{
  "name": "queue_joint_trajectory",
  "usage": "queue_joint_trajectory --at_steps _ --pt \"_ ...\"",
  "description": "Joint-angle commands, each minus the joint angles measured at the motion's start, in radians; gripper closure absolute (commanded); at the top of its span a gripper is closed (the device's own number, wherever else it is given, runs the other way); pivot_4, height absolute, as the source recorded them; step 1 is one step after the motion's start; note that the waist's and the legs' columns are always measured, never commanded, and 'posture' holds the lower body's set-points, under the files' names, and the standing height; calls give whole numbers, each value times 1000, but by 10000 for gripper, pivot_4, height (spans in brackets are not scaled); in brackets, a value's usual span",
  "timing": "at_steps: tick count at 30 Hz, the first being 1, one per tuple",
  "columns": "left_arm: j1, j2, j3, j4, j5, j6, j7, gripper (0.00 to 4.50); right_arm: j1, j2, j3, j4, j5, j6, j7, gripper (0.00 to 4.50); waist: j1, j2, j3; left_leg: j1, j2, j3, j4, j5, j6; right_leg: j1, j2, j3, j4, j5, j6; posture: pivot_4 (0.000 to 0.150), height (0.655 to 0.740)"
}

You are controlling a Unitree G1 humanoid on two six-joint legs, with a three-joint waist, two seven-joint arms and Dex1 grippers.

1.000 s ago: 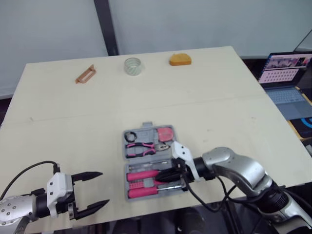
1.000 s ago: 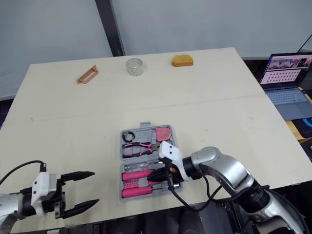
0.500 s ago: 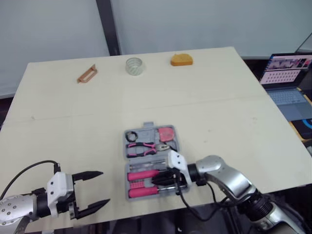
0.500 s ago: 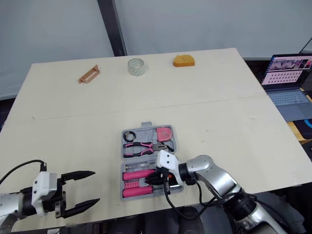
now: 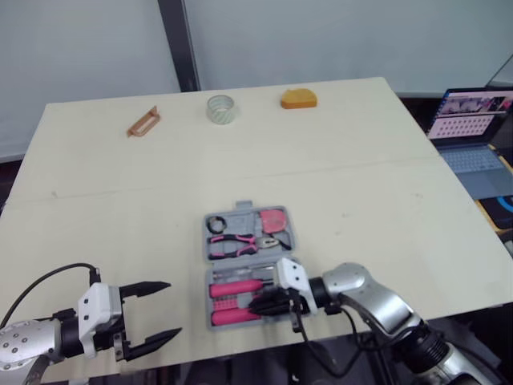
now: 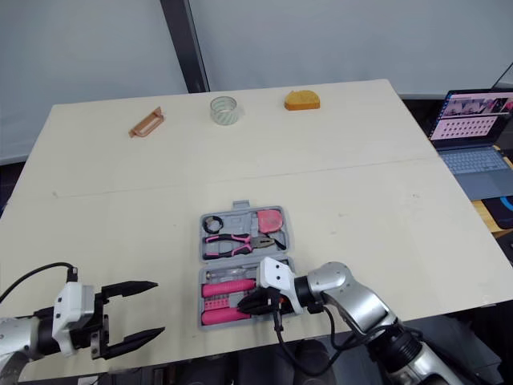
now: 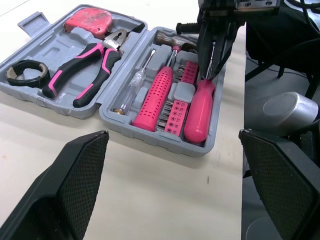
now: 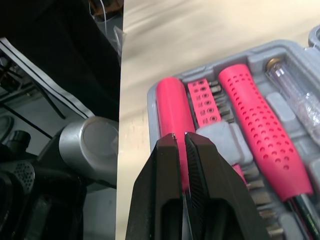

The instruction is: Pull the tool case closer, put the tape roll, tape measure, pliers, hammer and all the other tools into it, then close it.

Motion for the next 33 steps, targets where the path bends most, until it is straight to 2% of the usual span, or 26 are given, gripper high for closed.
queue_joint_trajectory --at_steps 1,16,25,33 --pt "5 14 11 -19 -9 3 -7 0 7 21 9 18 -18 -48 13 41541 0 0 0 0 0 0 0 0 0 0 0 0 0 0 0 1500 7400" --pt "-2 17 12 -29 -11 14 3 0 10 54 18 103 -72 -106 26 41541 0 -1 0 1 0 0 0 0 0 1 0 0 0 0 0 1500 7400" --pt "-19 10 -9 -24 -4 14 8 0 -1 60 -9 62 -54 -85 33 41541 0 -1 -1 1 0 0 0 0 0 1 0 0 0 0 0 1500 7400" --pt "-19 11 -12 -26 -7 14 16 0 3 56 22 146 -110 -133 36 41541 0 -1 -1 2 0 0 0 0 0 1 0 0 0 0 0 1500 7400"
